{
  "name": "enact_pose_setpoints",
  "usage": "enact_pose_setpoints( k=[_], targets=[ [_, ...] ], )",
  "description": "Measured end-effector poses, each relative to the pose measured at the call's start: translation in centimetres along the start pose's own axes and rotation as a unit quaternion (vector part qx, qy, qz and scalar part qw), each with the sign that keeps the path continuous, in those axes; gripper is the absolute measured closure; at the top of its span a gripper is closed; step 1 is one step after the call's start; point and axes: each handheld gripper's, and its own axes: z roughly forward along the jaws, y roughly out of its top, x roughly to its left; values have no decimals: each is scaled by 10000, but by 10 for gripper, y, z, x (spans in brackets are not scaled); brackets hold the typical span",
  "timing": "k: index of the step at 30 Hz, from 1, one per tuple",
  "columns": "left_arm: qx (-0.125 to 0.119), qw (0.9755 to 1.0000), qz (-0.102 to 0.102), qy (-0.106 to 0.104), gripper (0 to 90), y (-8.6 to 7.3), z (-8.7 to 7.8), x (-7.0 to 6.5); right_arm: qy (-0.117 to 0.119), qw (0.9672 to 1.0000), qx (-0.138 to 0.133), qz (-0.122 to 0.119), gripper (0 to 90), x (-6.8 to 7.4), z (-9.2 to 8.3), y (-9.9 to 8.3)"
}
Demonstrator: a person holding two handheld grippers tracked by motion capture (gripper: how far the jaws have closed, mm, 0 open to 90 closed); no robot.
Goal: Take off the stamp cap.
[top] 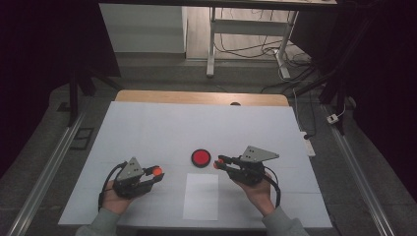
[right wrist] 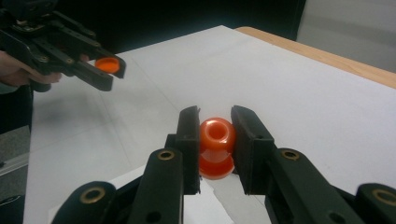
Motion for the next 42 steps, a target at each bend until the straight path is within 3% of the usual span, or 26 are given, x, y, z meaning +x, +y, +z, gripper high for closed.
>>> enact_pose_setpoints(
  k=[10,42],
  targets=[
    [0,9998,-193,96,648,-15,-11,9,-138,9999,42,69,725,-4,2,-4],
    [18,9998,-177,105,647,-16,-4,9,-230,9997,34,89,725,-12,11,0]
  ],
)
